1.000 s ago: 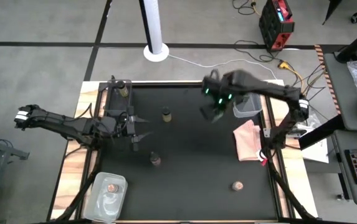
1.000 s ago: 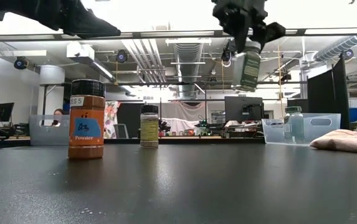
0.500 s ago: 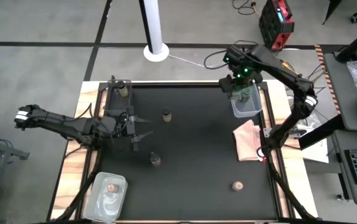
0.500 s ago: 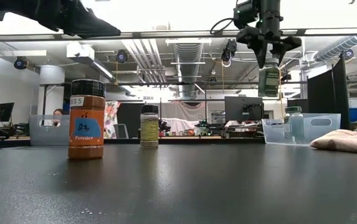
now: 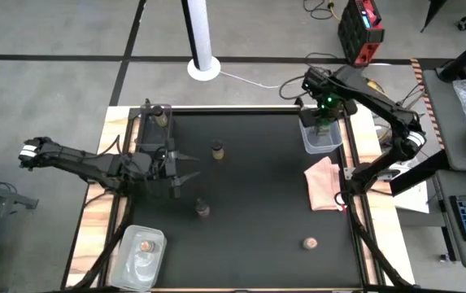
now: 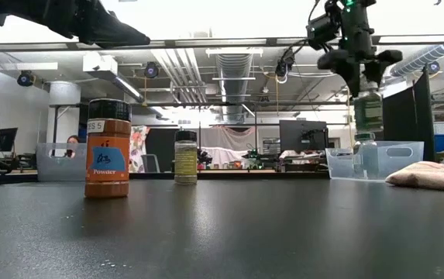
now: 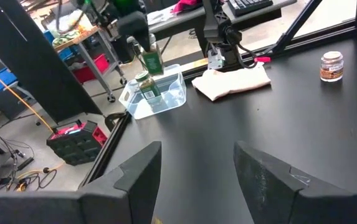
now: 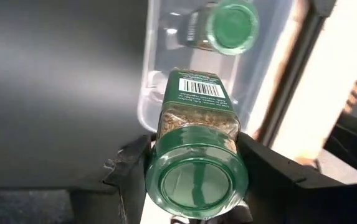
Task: Sort spices by type
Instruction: Put the green spice bottle into the transparent bin
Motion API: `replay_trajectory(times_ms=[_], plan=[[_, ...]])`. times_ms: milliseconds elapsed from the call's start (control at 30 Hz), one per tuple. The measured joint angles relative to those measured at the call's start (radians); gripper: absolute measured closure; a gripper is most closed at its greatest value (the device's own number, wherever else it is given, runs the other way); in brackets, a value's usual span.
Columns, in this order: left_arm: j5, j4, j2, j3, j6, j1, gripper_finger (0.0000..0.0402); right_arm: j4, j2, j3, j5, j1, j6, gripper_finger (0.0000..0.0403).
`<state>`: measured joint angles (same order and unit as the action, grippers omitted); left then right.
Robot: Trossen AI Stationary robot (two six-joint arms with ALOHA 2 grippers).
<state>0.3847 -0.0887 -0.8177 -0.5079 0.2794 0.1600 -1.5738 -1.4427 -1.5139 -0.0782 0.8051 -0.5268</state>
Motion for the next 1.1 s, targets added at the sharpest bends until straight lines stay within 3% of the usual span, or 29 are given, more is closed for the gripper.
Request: replay_trajectory(times_ms=[100,500,1100], plan=[[0.0,0.0,0.0,0.0,0.0,0.0,0.0217,0.006,0.001,0.044,-0.036,0.004,-0.008,0.0202],[0.0,0.0,0.0,-0.001,0.031,0.0,0.0217,0.137,0.001,0.189,-0.017,0.046,0.033,0.0202],[0.0,-0.018,0.0,-0.002,0.061,0.0,0.0217,0.296,0.001,0.314,0.164,0.124,0.138,0.0202]])
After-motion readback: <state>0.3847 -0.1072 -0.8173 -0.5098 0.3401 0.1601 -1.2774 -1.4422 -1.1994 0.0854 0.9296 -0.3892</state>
